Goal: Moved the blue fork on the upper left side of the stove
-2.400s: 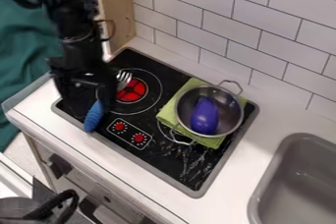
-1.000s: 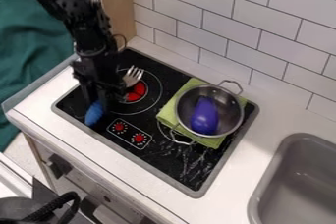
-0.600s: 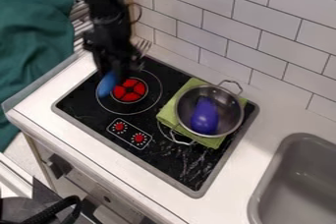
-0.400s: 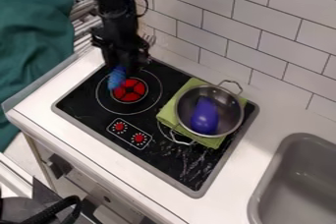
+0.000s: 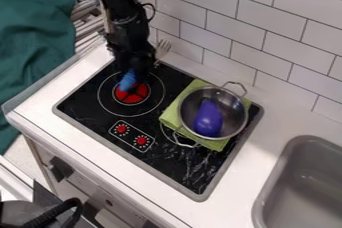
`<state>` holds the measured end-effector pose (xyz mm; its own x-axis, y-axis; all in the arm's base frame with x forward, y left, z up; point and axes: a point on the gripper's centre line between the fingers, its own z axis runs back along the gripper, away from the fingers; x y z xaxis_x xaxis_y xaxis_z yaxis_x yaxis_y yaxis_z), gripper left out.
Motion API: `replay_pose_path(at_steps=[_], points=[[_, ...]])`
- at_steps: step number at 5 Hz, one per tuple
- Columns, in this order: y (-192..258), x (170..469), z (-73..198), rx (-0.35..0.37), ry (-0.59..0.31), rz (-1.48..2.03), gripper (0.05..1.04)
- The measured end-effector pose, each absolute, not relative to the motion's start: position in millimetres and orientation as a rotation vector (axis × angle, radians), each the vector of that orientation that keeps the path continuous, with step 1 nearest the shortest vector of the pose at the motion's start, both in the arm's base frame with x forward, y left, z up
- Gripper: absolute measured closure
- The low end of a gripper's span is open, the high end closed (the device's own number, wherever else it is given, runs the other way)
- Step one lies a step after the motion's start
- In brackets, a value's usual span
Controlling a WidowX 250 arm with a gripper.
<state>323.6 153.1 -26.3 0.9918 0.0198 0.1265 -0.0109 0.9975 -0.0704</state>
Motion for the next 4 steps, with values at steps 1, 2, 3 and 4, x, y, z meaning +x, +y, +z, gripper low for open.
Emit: replay_pose_path(at_steps=[1, 2, 3, 4], points=[[175.8, 323.5, -24.4, -0.048, -0.149, -0.020, 0.713], [185.0, 324.5, -21.4, -0.022, -0.128, -0.028, 0.713], [184.4, 323.1, -25.2, -0.025, -0.115, -0.035, 0.713], [176.4, 323.5, -31.1, -0.032, -0.089, -0.026, 0.645]])
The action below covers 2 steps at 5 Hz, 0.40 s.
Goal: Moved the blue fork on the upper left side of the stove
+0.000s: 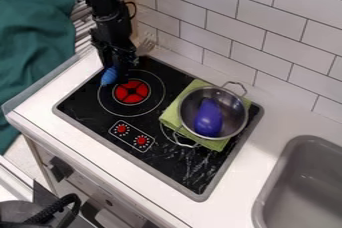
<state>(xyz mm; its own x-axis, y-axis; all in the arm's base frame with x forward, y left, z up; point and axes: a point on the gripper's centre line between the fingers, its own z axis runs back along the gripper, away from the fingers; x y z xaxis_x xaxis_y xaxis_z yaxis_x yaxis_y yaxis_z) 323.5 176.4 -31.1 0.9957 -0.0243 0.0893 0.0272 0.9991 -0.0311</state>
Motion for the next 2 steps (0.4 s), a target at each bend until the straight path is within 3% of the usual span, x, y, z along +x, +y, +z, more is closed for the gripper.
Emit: replay_pose_path(at_steps=[1, 2], points=[[162, 319, -35, -0.059, -0.054, 0.024, 0.333], [143, 312, -24, -0.068, -0.059, 0.040, 0.086]])
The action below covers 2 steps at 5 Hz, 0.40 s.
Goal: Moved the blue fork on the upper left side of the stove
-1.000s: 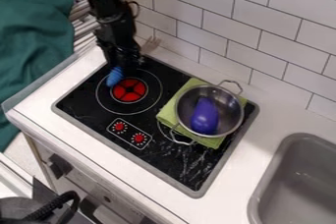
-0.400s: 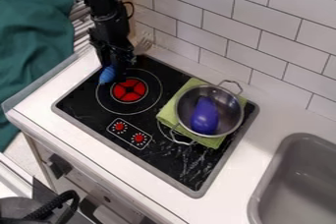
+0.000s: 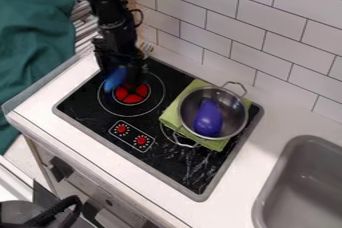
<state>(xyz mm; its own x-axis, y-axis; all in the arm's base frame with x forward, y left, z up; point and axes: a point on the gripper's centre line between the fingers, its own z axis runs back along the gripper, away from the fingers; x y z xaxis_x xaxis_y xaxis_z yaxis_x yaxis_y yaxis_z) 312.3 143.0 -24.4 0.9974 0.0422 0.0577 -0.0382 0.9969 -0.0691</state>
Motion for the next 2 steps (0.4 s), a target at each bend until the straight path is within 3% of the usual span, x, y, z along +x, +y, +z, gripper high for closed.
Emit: replay_pose_path(at_steps=[2], points=[[105, 283, 83, 0.092, -0.254, -0.031, 0.080]])
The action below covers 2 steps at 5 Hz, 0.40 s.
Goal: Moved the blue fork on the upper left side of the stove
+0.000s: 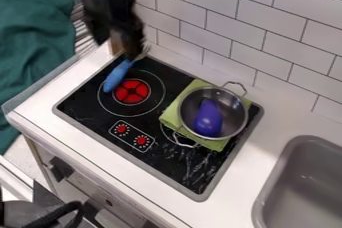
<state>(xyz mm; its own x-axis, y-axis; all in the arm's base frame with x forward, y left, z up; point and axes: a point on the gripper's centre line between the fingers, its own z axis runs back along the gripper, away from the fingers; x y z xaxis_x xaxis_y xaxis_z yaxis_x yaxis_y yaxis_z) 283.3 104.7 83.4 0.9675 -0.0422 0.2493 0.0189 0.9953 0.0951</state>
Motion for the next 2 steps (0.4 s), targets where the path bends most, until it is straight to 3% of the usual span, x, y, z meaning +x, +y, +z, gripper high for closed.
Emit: replay_pose_path(at_steps=[1, 2], points=[[71, 274, 104, 0.116, -0.297, -0.043, 0.081], [56, 270, 102, 0.121, -0.275, -0.050, 0.081]])
